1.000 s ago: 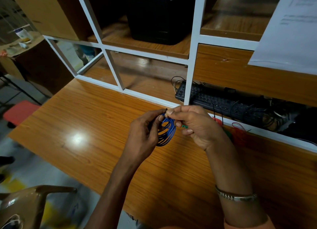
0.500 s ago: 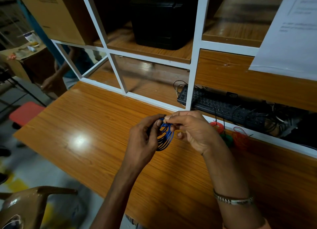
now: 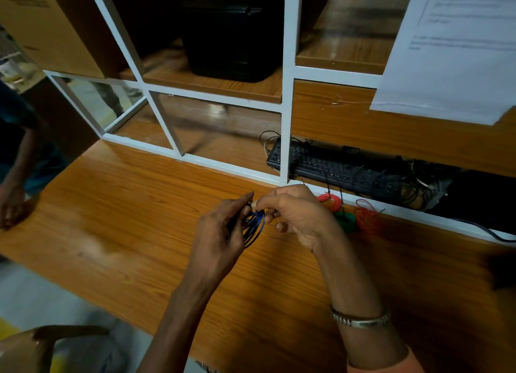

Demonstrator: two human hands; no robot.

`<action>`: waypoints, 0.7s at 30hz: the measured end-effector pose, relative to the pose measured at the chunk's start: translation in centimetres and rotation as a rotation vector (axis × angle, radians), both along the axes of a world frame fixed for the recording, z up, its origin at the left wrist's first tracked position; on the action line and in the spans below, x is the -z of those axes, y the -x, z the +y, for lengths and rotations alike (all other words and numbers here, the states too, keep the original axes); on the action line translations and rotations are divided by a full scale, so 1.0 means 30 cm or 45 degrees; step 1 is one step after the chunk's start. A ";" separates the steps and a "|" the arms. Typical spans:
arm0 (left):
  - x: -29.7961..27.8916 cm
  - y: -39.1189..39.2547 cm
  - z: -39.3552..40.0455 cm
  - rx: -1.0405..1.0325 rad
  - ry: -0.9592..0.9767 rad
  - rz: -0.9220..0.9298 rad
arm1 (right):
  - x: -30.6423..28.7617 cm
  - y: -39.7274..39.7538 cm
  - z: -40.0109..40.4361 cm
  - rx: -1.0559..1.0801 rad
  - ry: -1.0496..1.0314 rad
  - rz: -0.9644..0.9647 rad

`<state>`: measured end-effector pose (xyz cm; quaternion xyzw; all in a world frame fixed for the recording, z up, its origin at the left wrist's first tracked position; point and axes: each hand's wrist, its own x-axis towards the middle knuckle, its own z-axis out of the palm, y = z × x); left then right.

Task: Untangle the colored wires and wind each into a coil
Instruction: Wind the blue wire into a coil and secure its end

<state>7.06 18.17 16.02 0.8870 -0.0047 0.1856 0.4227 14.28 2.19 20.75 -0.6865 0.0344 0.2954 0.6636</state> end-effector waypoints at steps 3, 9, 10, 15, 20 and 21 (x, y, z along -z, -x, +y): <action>-0.004 -0.005 -0.021 0.041 0.058 0.010 | 0.013 0.001 -0.024 0.017 0.015 -0.036; -0.014 -0.027 -0.045 0.063 0.264 0.077 | 0.038 -0.014 -0.056 0.094 0.011 -0.204; -0.017 -0.030 -0.051 0.065 0.302 0.091 | 0.040 -0.017 -0.059 0.084 -0.009 -0.274; -0.005 -0.041 -0.047 0.103 0.393 0.157 | 0.037 -0.024 -0.075 -0.062 -0.030 -0.546; 0.001 -0.031 -0.049 0.202 0.448 0.212 | 0.054 -0.042 -0.099 -0.172 0.128 -0.761; -0.001 -0.028 -0.053 0.220 0.472 0.224 | 0.060 -0.044 -0.100 -0.187 0.153 -0.794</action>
